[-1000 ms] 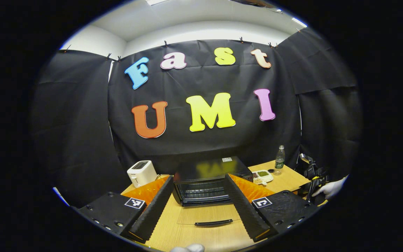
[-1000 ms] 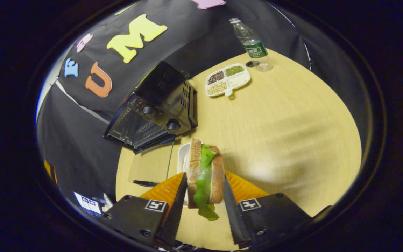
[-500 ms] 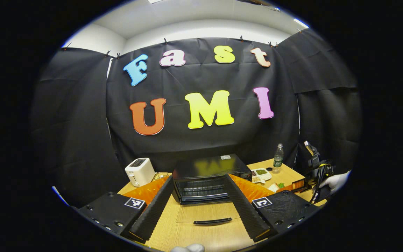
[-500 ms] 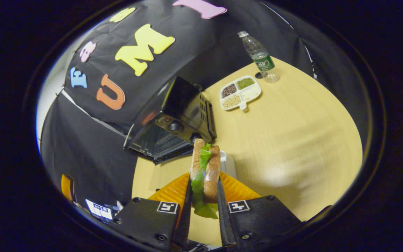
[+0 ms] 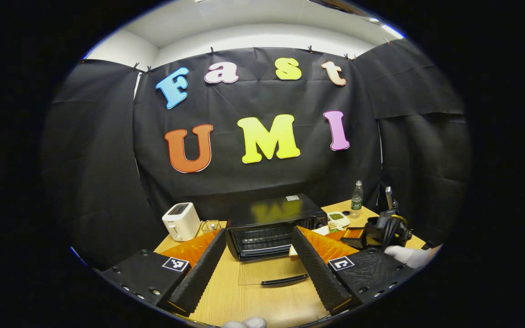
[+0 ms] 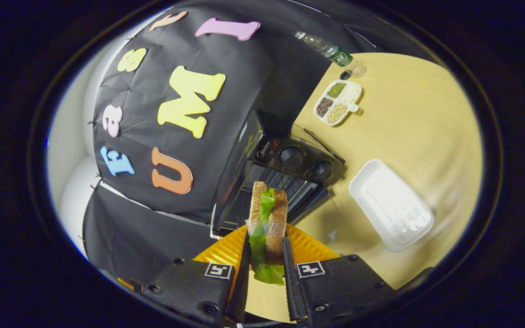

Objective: Open the electric oven with the left hand, put the food in, and close the electric oven.

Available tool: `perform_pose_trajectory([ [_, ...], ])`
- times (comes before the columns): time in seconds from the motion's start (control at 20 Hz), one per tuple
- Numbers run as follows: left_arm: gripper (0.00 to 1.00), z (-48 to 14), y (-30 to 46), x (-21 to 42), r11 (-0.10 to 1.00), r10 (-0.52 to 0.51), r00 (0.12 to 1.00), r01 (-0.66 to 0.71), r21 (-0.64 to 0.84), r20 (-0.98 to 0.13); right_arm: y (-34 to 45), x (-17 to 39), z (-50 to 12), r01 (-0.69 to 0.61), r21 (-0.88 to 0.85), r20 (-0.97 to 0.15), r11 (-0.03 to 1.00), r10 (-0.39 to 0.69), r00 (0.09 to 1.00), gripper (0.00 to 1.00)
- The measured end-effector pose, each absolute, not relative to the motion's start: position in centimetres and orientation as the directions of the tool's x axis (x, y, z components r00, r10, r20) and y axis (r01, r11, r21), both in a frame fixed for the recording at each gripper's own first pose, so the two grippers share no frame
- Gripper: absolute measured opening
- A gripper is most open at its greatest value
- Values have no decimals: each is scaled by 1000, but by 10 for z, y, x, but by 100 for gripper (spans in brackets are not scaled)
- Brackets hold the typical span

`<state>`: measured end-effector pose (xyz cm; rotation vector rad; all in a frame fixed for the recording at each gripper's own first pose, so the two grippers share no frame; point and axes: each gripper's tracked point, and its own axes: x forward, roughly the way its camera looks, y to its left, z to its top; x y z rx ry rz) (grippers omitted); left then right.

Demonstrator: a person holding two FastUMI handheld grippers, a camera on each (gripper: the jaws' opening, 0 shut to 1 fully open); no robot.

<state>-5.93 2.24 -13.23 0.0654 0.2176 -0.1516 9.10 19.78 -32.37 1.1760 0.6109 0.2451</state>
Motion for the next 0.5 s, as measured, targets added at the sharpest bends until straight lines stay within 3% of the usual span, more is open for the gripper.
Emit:
perform_pose_trajectory([
  [0.25, 95, -142, 33, -64, 985, -146, 958, 162, 50, -245, 241, 133, -349, 182, 945, -287, 273, 420, 861, 36],
  [0.5, 95, -155, 39, -62, 985, -143, 950, 163, 51, -278, 269, 180, -374, 221, 939, -306, 262, 350, 885, 35],
])
